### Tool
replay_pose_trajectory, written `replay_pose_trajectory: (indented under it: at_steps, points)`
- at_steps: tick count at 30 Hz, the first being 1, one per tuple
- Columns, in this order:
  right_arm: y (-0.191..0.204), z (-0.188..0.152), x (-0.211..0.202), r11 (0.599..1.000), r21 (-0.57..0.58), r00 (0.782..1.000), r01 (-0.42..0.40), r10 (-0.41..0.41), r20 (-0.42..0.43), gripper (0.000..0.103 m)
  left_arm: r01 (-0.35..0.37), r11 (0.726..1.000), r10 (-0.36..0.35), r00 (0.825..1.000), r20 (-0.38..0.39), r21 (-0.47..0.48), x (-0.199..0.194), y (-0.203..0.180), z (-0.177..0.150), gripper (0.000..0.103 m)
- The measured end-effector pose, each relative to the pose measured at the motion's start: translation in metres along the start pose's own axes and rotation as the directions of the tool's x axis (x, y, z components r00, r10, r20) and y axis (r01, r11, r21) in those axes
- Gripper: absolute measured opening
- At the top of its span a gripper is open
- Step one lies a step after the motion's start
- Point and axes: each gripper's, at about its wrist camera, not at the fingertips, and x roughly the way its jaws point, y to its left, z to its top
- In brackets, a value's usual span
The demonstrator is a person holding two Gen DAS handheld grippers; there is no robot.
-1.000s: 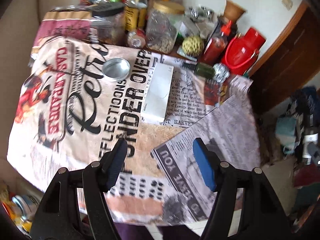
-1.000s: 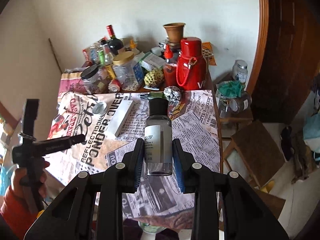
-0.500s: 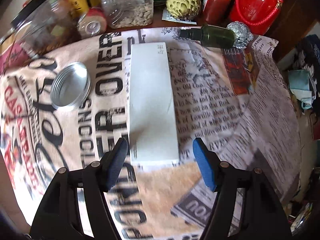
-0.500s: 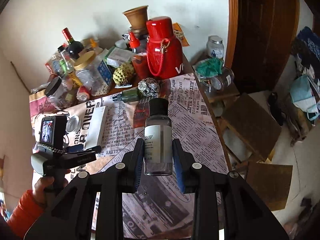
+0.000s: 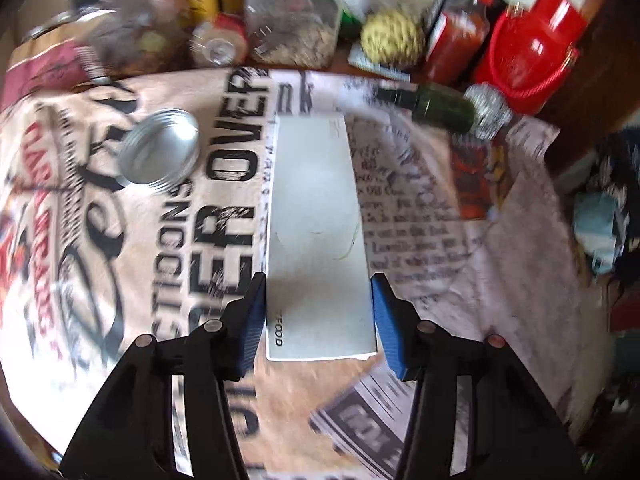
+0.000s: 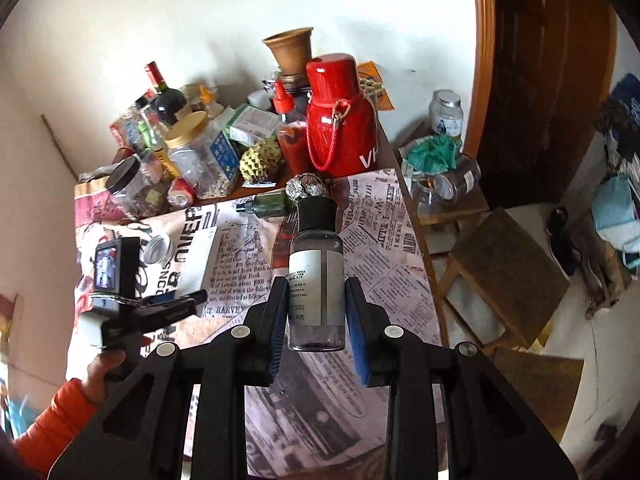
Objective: Collect trash
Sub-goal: 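Grasp the long white rectangular box with the left tool, then carry the white box and the bottle down toward the floor basin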
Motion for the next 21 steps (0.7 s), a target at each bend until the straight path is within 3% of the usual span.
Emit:
replay_pose_trajectory:
  at_steps: [3,7,15,21]
  points:
    - [-0.006,-0.003,-0.011,0.998,-0.043,0.999,-0.035,0.035,0.005,0.026,0.005,0.999,0.0,0.996,0.087,-0.054,-0.038,-0.005,-0.013,0.05]
    - [-0.008,-0.008,-0.026,0.991,-0.116,0.998,-0.067,0.069,0.011,0.026,-0.008,0.994,0.032,0.974,0.223,-0.105,-0.098,-0.017,-0.034,0.05]
    - [0.006,-0.024,-0.068,0.976,-0.172,0.986,-0.136,0.15,0.07,0.026,0.009,0.992,0.04,0.924,0.379,-0.127,-0.204,-0.022,-0.091,0.05]
    - [0.028,-0.051,-0.112,0.974,-0.182,0.977,-0.135,0.162,0.142,0.026,0.04,0.995,0.007,0.885,0.466,-0.091,-0.267,-0.013,-0.135,0.05]
